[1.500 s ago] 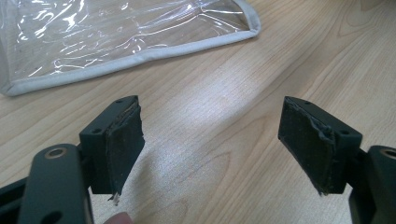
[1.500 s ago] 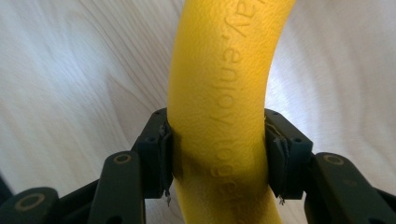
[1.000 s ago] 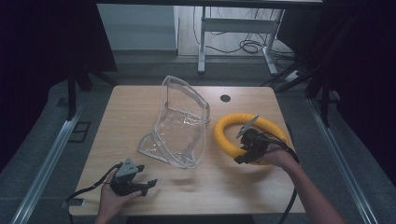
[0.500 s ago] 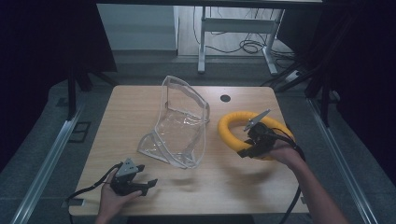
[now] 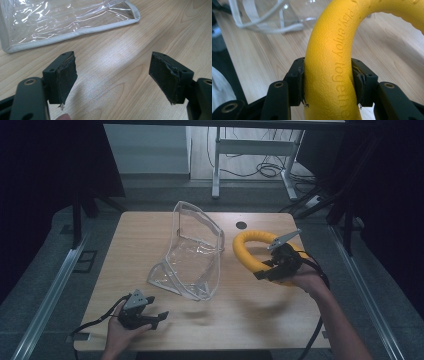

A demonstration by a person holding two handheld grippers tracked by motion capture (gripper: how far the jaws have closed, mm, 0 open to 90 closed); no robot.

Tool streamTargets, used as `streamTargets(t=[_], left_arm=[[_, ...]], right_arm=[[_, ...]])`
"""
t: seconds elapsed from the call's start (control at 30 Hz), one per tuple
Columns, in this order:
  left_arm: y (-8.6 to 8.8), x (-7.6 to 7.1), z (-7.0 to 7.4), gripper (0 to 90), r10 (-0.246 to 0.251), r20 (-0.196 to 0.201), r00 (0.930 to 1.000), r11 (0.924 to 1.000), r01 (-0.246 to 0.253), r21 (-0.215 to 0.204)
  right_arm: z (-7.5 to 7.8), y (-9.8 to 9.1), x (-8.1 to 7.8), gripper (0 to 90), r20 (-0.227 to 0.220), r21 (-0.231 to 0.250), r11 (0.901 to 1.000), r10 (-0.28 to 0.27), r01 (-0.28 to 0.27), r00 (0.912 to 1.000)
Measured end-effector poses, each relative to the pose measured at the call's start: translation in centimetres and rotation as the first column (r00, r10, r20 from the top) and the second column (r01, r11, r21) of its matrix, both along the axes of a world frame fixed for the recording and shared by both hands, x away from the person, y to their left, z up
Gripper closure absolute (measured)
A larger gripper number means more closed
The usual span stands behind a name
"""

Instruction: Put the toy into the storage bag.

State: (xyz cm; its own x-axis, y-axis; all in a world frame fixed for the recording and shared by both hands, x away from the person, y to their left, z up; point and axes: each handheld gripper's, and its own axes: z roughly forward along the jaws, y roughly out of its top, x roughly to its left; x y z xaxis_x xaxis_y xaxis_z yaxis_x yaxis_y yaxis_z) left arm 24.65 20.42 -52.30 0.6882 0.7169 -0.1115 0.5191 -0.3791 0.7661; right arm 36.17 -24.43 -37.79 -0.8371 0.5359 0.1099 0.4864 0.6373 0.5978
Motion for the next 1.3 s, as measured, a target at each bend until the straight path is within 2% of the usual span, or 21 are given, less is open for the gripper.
streamTargets(t=[0.17, 0.4, 0.6, 0.8, 0.9, 1.13, 1.17, 1.2, 1.3], left_arm=[[0.0, 0.0, 0.0, 22.0, 0.0, 0.0, 1.0, 1.0, 0.0, -0.001], [0.0, 0.0, 0.0, 22.0, 0.0, -0.001, 1.0, 1.0, 0.0, 0.0], [0.0, 0.0, 0.0, 22.0, 0.0, 0.0, 1.0, 1.0, 0.0, -0.001], [0.0, 0.0, 0.0, 22.0, -0.001, -0.001, 1.0, 1.0, 0.001, -0.001], [-0.1, 0.0, -0.1, 22.0, -0.002, -0.002, 1.0, 1.0, 0.002, -0.001], [-0.1, 0.1, -0.1, 22.0, -0.004, -0.002, 1.0, 1.0, 0.004, 0.001], [-0.1, 0.1, -0.1, 22.0, -0.004, -0.002, 1.0, 1.0, 0.004, 0.001], [-0.1, 0.1, -0.1, 22.0, -0.004, -0.001, 1.0, 1.0, 0.004, 0.001], [-0.1, 0.1, -0.1, 22.0, -0.005, -0.002, 1.0, 1.0, 0.005, 0.0]], right_arm=[[0.4, -0.4, 0.2, 50.7, 0.002, 0.074, 0.9971, -0.016, 0.016, 0.9999], [1.0, -0.7, 0.4, 50.7, 0.008, 0.171, 0.9848, -0.033, 0.031, 0.9994], [1.3, -0.7, 0.6, 50.7, 0.006, 0.242, 0.9687, -0.06, 0.057, 0.9982], [1.6, -0.7, 0.8, 50.7, 0.003, 0.291, 0.9535, -0.081, 0.076, 0.9967], [1.8, -0.8, 0.8, 50.7, 0.005, 0.328, 0.9412, -0.089, 0.082, 0.996], [2.2, -1.2, 0.8, 50.7, 0.012, 0.433, 0.8948, -0.125, 0.107, 0.9921], [2.2, -1.2, 0.8, 50.7, 0.012, 0.433, 0.8948, -0.125, 0.107, 0.9921], [2.3, -1.2, 0.9, 50.7, 0.013, 0.451, 0.886, -0.128, 0.108, 0.9917], [2.5, -1.1, 0.9, 50.7, 0.017, 0.48, 0.8702, -0.136, 0.111, 0.9906]])
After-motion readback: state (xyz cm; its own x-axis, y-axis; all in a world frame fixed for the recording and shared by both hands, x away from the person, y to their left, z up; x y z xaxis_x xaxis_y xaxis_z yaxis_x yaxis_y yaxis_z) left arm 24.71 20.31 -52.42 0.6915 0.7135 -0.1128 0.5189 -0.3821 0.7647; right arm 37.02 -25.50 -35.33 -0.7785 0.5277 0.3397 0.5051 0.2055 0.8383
